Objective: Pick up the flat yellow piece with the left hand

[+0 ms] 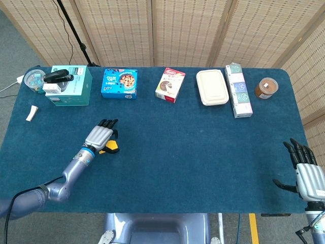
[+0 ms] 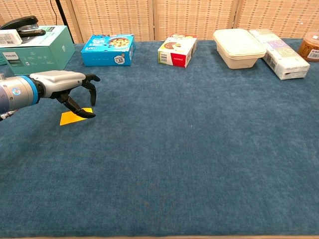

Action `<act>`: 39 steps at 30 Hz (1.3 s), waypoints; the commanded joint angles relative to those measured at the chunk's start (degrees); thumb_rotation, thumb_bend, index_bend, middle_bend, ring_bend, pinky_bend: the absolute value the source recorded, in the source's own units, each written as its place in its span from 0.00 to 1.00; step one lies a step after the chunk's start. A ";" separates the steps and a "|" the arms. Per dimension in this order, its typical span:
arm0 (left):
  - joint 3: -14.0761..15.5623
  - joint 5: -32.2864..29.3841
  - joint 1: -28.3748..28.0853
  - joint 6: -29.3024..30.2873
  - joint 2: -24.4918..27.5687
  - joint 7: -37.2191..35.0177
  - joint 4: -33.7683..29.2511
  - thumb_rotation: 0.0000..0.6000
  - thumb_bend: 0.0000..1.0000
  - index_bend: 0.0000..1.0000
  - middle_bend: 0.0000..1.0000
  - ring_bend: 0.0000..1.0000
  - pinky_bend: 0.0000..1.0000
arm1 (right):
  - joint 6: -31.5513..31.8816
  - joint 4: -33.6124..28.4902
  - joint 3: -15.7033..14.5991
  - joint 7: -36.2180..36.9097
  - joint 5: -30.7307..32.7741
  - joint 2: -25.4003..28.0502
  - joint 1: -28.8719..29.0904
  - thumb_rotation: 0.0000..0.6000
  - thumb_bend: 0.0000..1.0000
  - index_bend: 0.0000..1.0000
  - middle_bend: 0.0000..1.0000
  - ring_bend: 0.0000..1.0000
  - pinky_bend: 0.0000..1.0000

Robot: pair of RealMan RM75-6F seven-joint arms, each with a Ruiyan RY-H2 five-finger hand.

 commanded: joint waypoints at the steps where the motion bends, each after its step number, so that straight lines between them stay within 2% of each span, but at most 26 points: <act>1: 0.22 -0.11 0.06 -0.06 -0.07 0.04 0.07 0.60 0.21 0.45 0.00 0.00 0.00 | -0.03 0.00 -0.01 -0.01 0.01 0.01 0.01 1.00 0.00 0.00 0.00 0.00 0.00; 19: 1.30 -0.30 0.75 0.16 2.06 0.28 -2.39 0.59 0.22 0.49 0.00 0.00 0.00 | 0.16 -0.30 -0.07 -0.01 -0.09 0.09 -0.08 1.00 0.00 0.00 0.00 0.00 0.00; 27: 1.12 -0.29 0.35 0.43 0.62 0.49 0.51 0.59 0.23 0.49 0.00 0.00 0.00 | 0.04 -0.31 -0.07 -0.04 0.04 0.07 -0.05 1.00 0.00 0.00 0.00 0.00 0.00; 39: 0.81 3.05 0.17 1.09 -0.82 -2.93 2.83 0.60 0.23 0.46 0.00 0.00 0.00 | -0.34 -0.37 -0.20 -0.18 0.13 -0.04 0.05 1.00 0.00 0.00 0.00 0.00 0.00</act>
